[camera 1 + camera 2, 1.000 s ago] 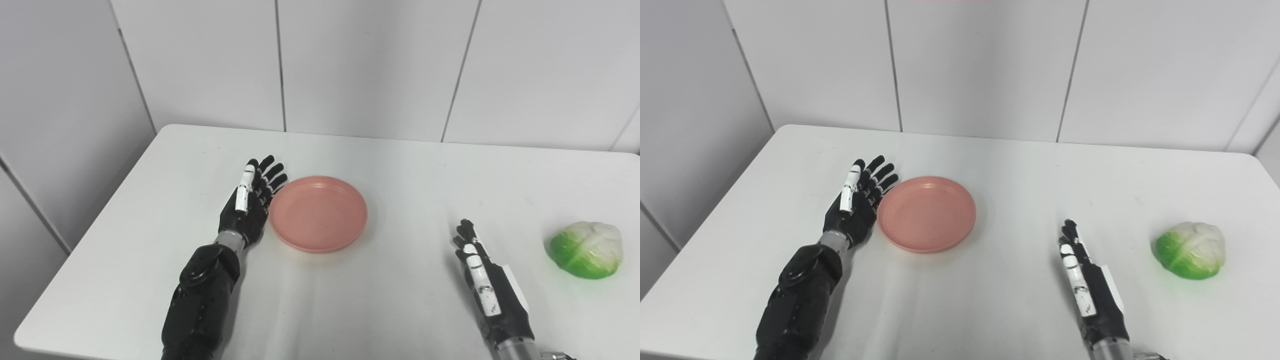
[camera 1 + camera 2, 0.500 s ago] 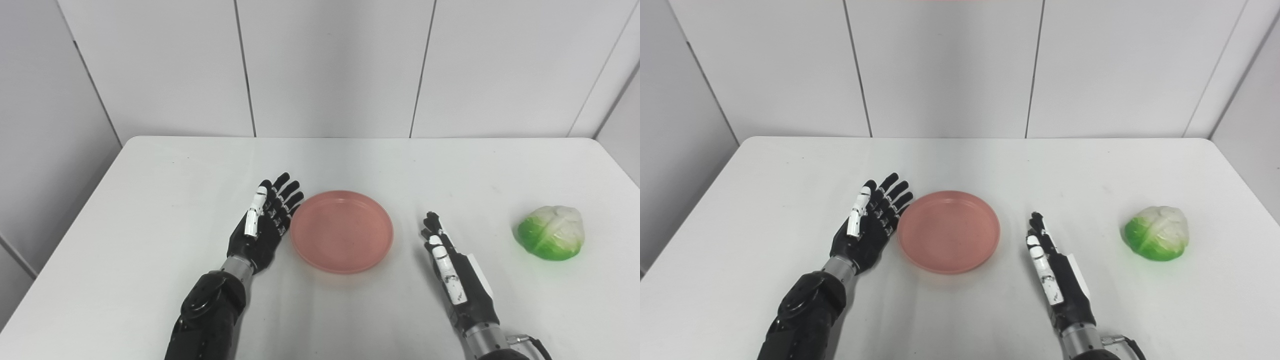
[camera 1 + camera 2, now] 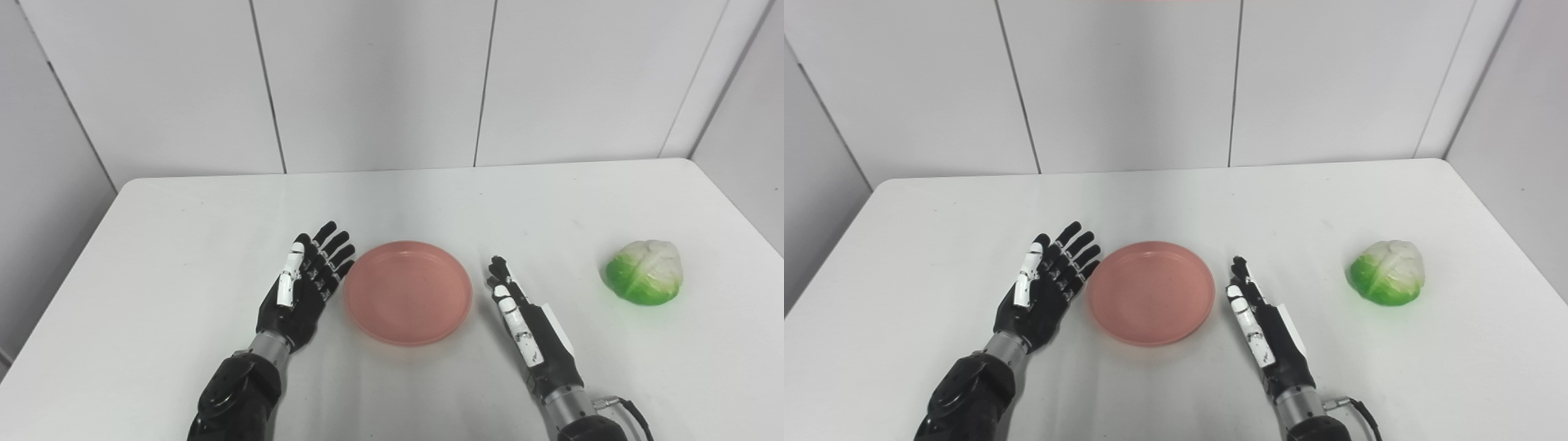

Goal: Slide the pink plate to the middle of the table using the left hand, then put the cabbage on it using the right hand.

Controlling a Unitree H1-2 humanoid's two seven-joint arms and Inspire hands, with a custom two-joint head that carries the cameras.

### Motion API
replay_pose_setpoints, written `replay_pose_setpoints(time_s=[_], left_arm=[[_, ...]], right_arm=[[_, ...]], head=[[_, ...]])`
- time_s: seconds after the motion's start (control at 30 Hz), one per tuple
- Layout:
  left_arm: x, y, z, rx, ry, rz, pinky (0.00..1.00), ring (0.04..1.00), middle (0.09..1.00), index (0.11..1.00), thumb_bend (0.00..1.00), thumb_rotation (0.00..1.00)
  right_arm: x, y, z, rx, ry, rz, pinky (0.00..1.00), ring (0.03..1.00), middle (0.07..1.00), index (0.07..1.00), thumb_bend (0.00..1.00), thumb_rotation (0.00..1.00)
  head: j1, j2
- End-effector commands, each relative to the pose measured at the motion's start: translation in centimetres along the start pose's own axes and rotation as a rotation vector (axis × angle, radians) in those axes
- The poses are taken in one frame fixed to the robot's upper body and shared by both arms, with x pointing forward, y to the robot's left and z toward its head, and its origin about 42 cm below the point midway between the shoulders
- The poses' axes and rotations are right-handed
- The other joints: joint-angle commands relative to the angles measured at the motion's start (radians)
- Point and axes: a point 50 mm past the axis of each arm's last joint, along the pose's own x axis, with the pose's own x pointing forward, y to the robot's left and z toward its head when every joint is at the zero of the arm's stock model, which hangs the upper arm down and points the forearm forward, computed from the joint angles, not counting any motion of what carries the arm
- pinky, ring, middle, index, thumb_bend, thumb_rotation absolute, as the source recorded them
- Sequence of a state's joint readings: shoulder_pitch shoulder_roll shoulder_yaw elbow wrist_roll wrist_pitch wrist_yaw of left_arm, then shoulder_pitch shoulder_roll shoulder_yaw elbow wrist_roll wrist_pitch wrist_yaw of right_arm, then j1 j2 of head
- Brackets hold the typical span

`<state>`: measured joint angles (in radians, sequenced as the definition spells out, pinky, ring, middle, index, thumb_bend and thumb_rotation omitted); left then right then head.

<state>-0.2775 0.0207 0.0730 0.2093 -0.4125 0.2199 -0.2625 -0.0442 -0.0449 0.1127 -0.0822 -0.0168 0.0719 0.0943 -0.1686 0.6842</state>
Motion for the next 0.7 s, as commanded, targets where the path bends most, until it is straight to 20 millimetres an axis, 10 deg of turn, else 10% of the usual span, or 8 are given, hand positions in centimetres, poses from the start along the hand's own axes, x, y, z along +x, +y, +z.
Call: replay_pose_setpoints(time_s=[0.0,0.2,0.67], left_arm=[[-1.4,1.6,-2.7,0.003,0.113,0.065,0.92,0.913,0.912,0.902,0.44,1.00],[-1.8,2.0,-2.7,-0.008,0.092,0.052,0.92,0.922,0.919,0.910,0.43,1.00],[-1.9,4.9,-3.2,-0.018,0.084,0.010,0.92,0.918,0.924,0.918,0.47,0.99]], right_arm=[[0.3,0.4,0.4,-0.002,0.003,0.004,1.00,1.000,1.000,1.000,0.32,1.00],[0.5,-0.7,0.7,-0.083,-0.034,-0.036,1.00,1.000,1.000,1.000,0.45,1.00],[2.3,-3.3,8.8,-0.467,-0.256,-0.228,0.84,0.889,0.912,0.932,0.85,0.80]], head=[[-0.017,-0.004],[-0.076,-0.015],[-0.229,-0.041]])
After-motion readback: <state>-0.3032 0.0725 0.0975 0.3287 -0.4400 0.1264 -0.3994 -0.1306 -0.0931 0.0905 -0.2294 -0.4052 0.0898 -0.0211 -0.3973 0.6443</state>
